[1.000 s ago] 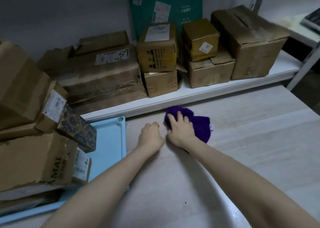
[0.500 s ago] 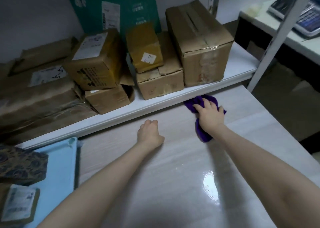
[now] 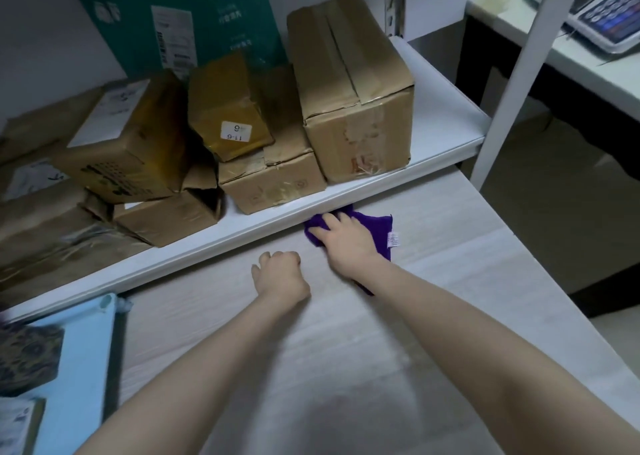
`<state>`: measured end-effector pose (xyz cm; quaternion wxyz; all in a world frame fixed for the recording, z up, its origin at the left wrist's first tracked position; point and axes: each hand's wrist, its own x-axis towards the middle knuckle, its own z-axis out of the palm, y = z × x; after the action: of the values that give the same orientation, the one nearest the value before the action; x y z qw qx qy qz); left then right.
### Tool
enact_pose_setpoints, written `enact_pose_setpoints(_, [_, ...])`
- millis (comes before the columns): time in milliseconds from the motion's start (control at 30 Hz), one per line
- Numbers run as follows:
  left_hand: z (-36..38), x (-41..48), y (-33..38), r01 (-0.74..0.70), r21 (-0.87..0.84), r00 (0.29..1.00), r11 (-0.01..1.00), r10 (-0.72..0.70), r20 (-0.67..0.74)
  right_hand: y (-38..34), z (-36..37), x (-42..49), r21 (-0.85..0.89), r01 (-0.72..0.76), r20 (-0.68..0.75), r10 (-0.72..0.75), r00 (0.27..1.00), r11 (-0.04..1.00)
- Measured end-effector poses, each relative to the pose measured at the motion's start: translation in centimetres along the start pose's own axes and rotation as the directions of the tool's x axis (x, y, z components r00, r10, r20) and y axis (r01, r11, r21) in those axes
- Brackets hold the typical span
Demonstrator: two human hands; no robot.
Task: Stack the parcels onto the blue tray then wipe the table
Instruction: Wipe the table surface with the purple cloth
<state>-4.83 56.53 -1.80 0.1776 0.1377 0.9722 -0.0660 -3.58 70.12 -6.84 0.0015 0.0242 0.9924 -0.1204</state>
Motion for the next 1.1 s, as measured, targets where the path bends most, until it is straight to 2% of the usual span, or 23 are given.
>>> enact_pose_setpoints(167, [0.2, 0.2, 0.2, -0.004, 0.011, 1.000, 1.000, 0.004, -0.005, 2.3, 0.4, -0.9, 0.045, -0.109, -0.109, 0.114, 0.987, 0.993])
enact_pose_setpoints(267, [0.6, -0.3, -0.3, -0.007, -0.014, 1.000, 1.000, 0.007, -0.003, 4.5, -0.5, -2.2, 0.015, -0.268, -0.122, 0.268, 0.956, 0.963])
enact_pose_setpoints(433, [0.7, -1.2, -0.4, -0.015, -0.066, 1.000, 0.998, 0.016, 0.007, 11.1, -2.7, -5.3, -0.022, -0.607, -0.094, 0.603, 0.792, 0.795])
enact_pose_setpoints(500, [0.9, -1.8, -0.8, 0.000, -0.087, 1.000, 0.996, 0.000, 0.006, 11.0, -2.8, -6.4, -0.022, -0.677, -0.064, 0.674, 0.736, 0.736])
enact_pose_setpoints(567, [1.4, -2.8, -1.5, 0.015, -0.127, 1.000, 0.992, -0.015, 0.005, 9.9, -2.5, -8.1, -0.019, -0.699, -0.064, 0.697, 0.714, 0.715])
enact_pose_setpoints(667, [2.1, -4.7, -3.3, 0.028, -0.171, 1.000, 0.985, -0.027, 0.009, 7.1, -2.2, -11.3, -0.005, -0.649, -0.081, 0.647, 0.758, 0.761])
enact_pose_setpoints(733, [2.2, -5.7, -4.5, 0.066, -0.222, 0.998, 0.973, -0.065, 0.013, 3.6, -1.8, -12.8, -0.005, -0.567, -0.050, 0.566, 0.823, 0.823])
enact_pose_setpoints(867, [2.1, -7.6, -7.0, 0.122, -0.328, 0.992, 0.937, -0.116, 0.038, -6.9, 0.4, -14.2, -0.051, -0.262, 0.080, 0.266, 0.961, 0.964])
enact_pose_setpoints(933, [2.6, -8.9, -8.4, 0.132, -0.334, 0.991, 0.933, -0.125, 0.044, -11.2, 1.6, -15.5, -0.042, -0.081, 0.160, 0.087, 0.983, 0.996])
enact_pose_setpoints(1000, [3.4, -9.6, -9.3, 0.141, -0.319, 0.990, 0.937, -0.133, 0.045, -12.3, 2.1, -17.0, 0.011, 0.134, 0.218, -0.134, 0.967, 0.991])
enact_pose_setpoints(1033, [3.8, -10.0, -9.7, 0.152, -0.304, 0.988, 0.940, -0.143, 0.053, -11.9, 1.9, -17.8, 0.027, 0.241, 0.192, -0.241, 0.951, 0.970])
enact_pose_setpoints(1067, [4.1, -10.3, -10.1, 0.160, -0.287, 0.987, 0.944, -0.149, 0.060, -10.7, 1.7, -18.1, 0.038, 0.269, 0.108, -0.272, 0.956, 0.962])
enact_pose_setpoints(1100, [4.3, -10.4, -10.3, 0.169, -0.270, 0.985, 0.948, -0.159, 0.060, -8.9, 1.3, -18.1, 0.058, 0.197, 0.020, -0.198, 0.980, 0.979])
